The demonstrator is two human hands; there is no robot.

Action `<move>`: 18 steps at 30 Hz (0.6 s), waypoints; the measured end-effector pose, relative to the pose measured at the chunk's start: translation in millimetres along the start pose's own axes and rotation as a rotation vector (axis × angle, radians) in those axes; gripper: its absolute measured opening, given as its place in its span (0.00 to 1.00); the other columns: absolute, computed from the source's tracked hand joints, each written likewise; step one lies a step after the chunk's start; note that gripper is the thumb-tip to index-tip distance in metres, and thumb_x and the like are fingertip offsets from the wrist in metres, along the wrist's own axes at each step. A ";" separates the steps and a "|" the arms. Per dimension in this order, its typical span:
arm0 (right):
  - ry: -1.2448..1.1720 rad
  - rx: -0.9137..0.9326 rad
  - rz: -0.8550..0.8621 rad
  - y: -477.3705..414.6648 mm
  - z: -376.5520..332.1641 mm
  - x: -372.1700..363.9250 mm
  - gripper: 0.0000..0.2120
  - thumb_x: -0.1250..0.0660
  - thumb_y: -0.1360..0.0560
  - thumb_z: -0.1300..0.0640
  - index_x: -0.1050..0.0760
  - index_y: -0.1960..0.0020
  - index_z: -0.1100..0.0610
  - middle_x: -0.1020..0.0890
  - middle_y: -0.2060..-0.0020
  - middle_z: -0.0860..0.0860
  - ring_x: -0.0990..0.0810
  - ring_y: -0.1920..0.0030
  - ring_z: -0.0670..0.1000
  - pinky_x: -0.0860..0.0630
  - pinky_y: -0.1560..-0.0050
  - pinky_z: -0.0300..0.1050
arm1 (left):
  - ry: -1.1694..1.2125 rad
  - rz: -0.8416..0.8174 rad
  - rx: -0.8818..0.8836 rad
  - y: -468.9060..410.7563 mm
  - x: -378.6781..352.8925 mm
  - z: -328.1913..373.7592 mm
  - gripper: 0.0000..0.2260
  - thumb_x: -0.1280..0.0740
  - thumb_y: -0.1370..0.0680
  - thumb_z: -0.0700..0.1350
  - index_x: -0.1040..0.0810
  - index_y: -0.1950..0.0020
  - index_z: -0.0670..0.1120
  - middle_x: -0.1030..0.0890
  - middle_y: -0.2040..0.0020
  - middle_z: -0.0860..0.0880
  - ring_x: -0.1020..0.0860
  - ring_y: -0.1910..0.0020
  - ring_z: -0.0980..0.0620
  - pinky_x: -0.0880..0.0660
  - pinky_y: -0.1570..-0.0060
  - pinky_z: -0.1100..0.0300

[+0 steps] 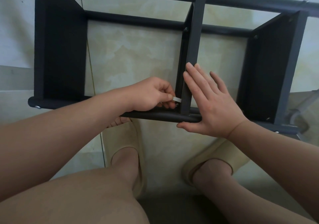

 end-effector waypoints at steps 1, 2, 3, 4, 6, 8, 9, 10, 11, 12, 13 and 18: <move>0.000 0.000 0.001 0.0 0.2 0.1 0.55 0.40 0.28 0.25 0.50 0.18 0.63 0.51 0.18 0.56 0.55 0.18 0.55 0.47 0.22 0.65 | -0.016 -0.008 -0.006 0.2 -0.3 0.2 0.08 0.37 0.18 0.37 0.22 0.55 0.46 0.16 0.58 0.49 0.19 0.57 0.53 0.23 0.51 0.59; 0.000 0.000 0.002 -0.1 0.1 0.2 0.55 0.40 0.28 0.25 0.50 0.18 0.63 0.51 0.18 0.56 0.55 0.18 0.55 0.47 0.21 0.65 | -0.032 -0.016 -0.011 0.5 -0.6 0.1 0.08 0.36 0.18 0.37 0.22 0.55 0.46 0.16 0.58 0.49 0.19 0.59 0.55 0.23 0.54 0.62; 0.000 0.001 0.003 -0.1 0.0 0.2 0.55 0.40 0.28 0.25 0.50 0.18 0.63 0.52 0.18 0.56 0.55 0.18 0.55 0.47 0.21 0.65 | -0.046 -0.024 -0.014 0.9 -0.9 -0.4 0.08 0.36 0.18 0.37 0.22 0.54 0.46 0.16 0.58 0.50 0.19 0.61 0.57 0.24 0.57 0.65; -0.001 0.000 0.002 -0.2 0.0 0.1 0.55 0.40 0.28 0.25 0.50 0.18 0.63 0.52 0.18 0.56 0.55 0.18 0.55 0.48 0.21 0.64 | -0.059 -0.030 -0.016 1.1 -1.2 -1.2 0.07 0.36 0.18 0.37 0.22 0.54 0.46 0.16 0.59 0.50 0.20 0.63 0.60 0.24 0.60 0.68; -0.002 -0.002 0.000 -0.2 0.3 -0.4 0.55 0.40 0.28 0.25 0.50 0.18 0.62 0.52 0.17 0.56 0.56 0.18 0.55 0.48 0.21 0.64 | -0.077 -0.042 -0.013 1.5 -1.9 -3.3 0.07 0.35 0.18 0.37 0.21 0.54 0.45 0.16 0.59 0.51 0.20 0.64 0.62 0.26 0.61 0.69; -0.002 -0.002 -0.002 -0.2 0.4 -0.8 0.55 0.40 0.28 0.25 0.50 0.18 0.62 0.52 0.17 0.56 0.56 0.18 0.55 0.48 0.21 0.64 | -0.103 -0.051 -0.009 1.5 -2.9 -5.5 0.07 0.35 0.18 0.38 0.21 0.54 0.46 0.16 0.59 0.52 0.20 0.63 0.62 0.26 0.59 0.67; -0.002 -0.001 0.000 -0.2 0.3 -0.7 0.55 0.40 0.28 0.25 0.50 0.18 0.62 0.52 0.18 0.56 0.56 0.18 0.55 0.48 0.21 0.64 | -0.118 -0.054 -0.008 1.4 -3.4 -6.3 0.07 0.35 0.19 0.38 0.20 0.54 0.47 0.16 0.59 0.53 0.20 0.63 0.61 0.27 0.58 0.65; -0.002 0.000 0.004 -0.2 0.1 -0.4 0.55 0.40 0.28 0.25 0.50 0.18 0.62 0.52 0.18 0.56 0.55 0.18 0.55 0.48 0.21 0.64 | -0.133 -0.055 -0.007 1.2 -3.8 -7.0 0.07 0.34 0.19 0.38 0.20 0.54 0.47 0.16 0.59 0.53 0.21 0.63 0.60 0.27 0.58 0.64; -0.003 0.001 0.010 -0.2 -0.1 0.0 0.55 0.40 0.28 0.25 0.49 0.18 0.63 0.51 0.18 0.56 0.55 0.18 0.55 0.48 0.21 0.64 | -0.145 -0.054 -0.006 1.2 -3.9 -7.5 0.07 0.34 0.19 0.39 0.20 0.54 0.48 0.16 0.60 0.53 0.21 0.63 0.58 0.27 0.57 0.62; -0.004 0.001 0.015 -0.3 -0.1 0.4 0.55 0.39 0.28 0.25 0.49 0.18 0.63 0.51 0.18 0.56 0.54 0.18 0.55 0.47 0.21 0.65 | -0.157 -0.054 -0.007 1.0 -4.2 -7.7 0.07 0.34 0.19 0.40 0.20 0.55 0.49 0.16 0.60 0.53 0.21 0.63 0.57 0.27 0.57 0.60; -0.004 0.001 0.017 -0.3 -0.1 0.5 0.55 0.39 0.28 0.25 0.49 0.18 0.63 0.51 0.18 0.56 0.54 0.18 0.55 0.47 0.22 0.65 | -0.170 -0.056 -0.008 1.0 -4.4 -7.8 0.07 0.33 0.19 0.40 0.20 0.55 0.49 0.16 0.61 0.53 0.22 0.63 0.56 0.27 0.57 0.59; 0.002 -0.001 0.006 -0.5 0.5 -0.8 0.55 0.39 0.28 0.25 0.50 0.18 0.63 0.52 0.17 0.56 0.55 0.18 0.55 0.47 0.22 0.65 | -0.245 -0.092 -0.002 1.4 -7.3 -9.5 0.08 0.33 0.19 0.43 0.21 0.57 0.53 0.20 0.69 0.60 0.25 0.69 0.63 0.32 0.61 0.62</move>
Point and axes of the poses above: each hand's wrist, its own y-axis away from the middle knuckle, its own x-axis out of the back of the hand, z = x × y, the point moved 10 cm from there along -y, towards the middle knuckle
